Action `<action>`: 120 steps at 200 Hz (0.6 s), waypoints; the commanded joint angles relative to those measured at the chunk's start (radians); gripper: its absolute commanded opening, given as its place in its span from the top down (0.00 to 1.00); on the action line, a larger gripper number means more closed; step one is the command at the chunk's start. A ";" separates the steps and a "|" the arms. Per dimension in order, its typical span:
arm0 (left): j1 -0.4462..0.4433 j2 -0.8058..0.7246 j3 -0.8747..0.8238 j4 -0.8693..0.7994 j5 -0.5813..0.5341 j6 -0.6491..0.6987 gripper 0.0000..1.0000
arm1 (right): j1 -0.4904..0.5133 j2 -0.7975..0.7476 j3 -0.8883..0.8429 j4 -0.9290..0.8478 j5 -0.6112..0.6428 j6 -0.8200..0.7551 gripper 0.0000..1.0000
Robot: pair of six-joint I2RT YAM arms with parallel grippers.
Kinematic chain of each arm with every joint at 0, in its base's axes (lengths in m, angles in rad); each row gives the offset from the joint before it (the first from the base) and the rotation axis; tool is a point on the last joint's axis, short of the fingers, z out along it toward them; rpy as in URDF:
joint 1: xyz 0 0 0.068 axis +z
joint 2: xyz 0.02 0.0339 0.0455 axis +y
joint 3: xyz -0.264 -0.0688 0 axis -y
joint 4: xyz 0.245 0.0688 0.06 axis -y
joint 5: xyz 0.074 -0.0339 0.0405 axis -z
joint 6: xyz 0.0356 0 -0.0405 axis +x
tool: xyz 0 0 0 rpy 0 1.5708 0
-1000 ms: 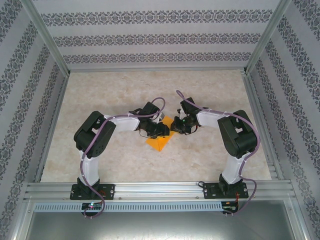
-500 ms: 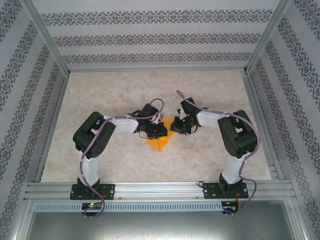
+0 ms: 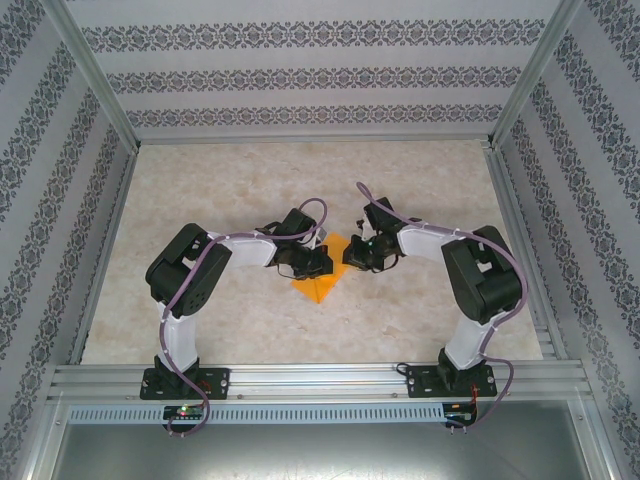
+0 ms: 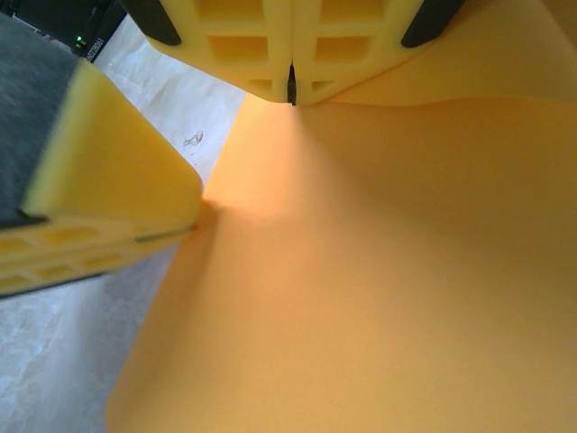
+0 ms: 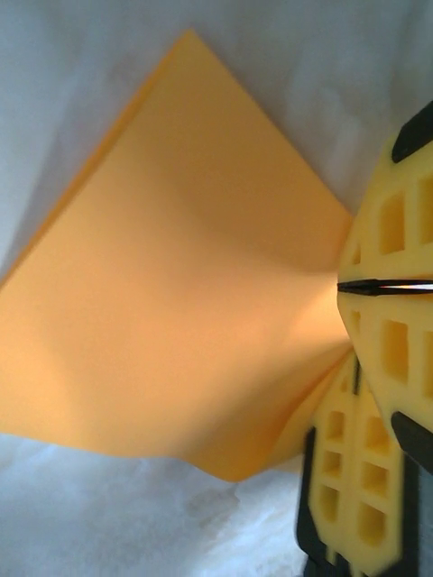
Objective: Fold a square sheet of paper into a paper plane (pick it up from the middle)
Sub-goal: Fold the triangle a second time at the center of the table.
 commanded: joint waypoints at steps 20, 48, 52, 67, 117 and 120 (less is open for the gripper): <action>0.006 -0.001 -0.011 0.022 -0.033 0.018 1.00 | 0.023 -0.069 -0.073 0.110 -0.093 0.098 0.90; 0.006 0.006 -0.020 0.044 -0.047 0.003 1.00 | 0.055 -0.062 -0.101 0.162 -0.112 0.141 0.91; 0.007 0.007 -0.022 0.048 -0.049 0.001 1.00 | 0.059 -0.059 -0.104 0.171 -0.116 0.149 0.92; 0.008 0.009 -0.024 0.056 -0.050 -0.006 1.00 | 0.068 -0.051 -0.113 0.191 -0.118 0.163 0.92; 0.010 0.020 -0.039 0.105 -0.034 -0.034 1.00 | 0.078 -0.011 -0.123 0.216 -0.116 0.174 0.93; 0.010 0.021 -0.041 0.111 -0.033 -0.037 1.00 | 0.078 -0.008 -0.122 0.213 -0.115 0.173 0.93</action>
